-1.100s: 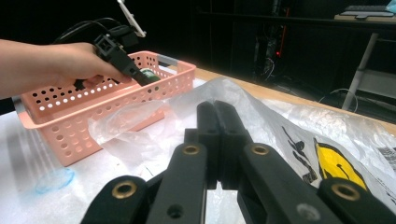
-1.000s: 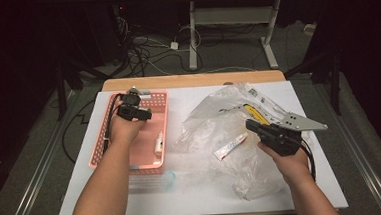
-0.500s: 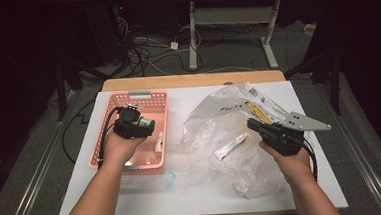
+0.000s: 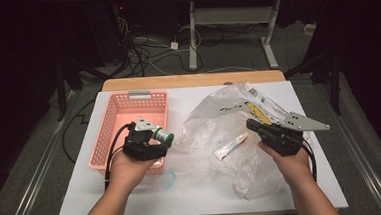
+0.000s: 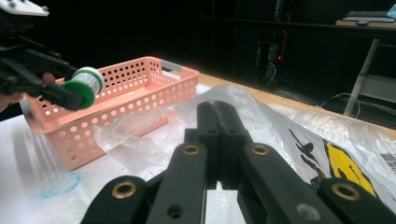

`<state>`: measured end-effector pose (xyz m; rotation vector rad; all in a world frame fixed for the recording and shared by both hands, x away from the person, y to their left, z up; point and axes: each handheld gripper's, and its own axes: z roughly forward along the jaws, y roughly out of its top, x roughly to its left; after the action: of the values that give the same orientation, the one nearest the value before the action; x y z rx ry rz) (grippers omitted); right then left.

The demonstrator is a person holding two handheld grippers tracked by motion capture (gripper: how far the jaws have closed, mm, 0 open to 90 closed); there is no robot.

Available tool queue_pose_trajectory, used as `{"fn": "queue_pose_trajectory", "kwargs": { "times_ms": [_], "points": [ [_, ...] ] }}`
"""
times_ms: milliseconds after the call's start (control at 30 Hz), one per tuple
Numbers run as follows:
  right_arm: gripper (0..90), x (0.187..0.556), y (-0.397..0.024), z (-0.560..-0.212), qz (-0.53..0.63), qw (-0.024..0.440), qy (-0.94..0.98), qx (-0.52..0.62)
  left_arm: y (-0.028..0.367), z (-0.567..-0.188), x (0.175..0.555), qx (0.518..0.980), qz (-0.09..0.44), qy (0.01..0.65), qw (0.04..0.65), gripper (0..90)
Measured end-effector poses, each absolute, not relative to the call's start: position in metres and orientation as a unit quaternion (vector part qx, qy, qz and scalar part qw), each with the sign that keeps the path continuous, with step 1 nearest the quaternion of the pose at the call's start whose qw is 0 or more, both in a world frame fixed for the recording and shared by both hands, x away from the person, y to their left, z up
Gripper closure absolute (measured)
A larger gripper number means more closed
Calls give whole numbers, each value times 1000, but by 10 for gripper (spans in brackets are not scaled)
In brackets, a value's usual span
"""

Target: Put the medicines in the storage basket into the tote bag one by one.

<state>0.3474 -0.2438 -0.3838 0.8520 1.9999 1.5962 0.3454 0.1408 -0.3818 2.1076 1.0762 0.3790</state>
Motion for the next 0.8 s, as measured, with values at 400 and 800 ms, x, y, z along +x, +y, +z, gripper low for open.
{"fn": "queue_pose_trajectory", "kwargs": {
  "times_ms": [400, 800],
  "points": [
    [900, 348, -244, -385, 577, 221, 723, 309, 93, -385, 319, 841, 124, 352, 392, 348],
    [900, 347, -242, -385, 576, 221, 725, 306, 34, -408, 324, 858, 98, 314, 395, 347]
  ]
}}
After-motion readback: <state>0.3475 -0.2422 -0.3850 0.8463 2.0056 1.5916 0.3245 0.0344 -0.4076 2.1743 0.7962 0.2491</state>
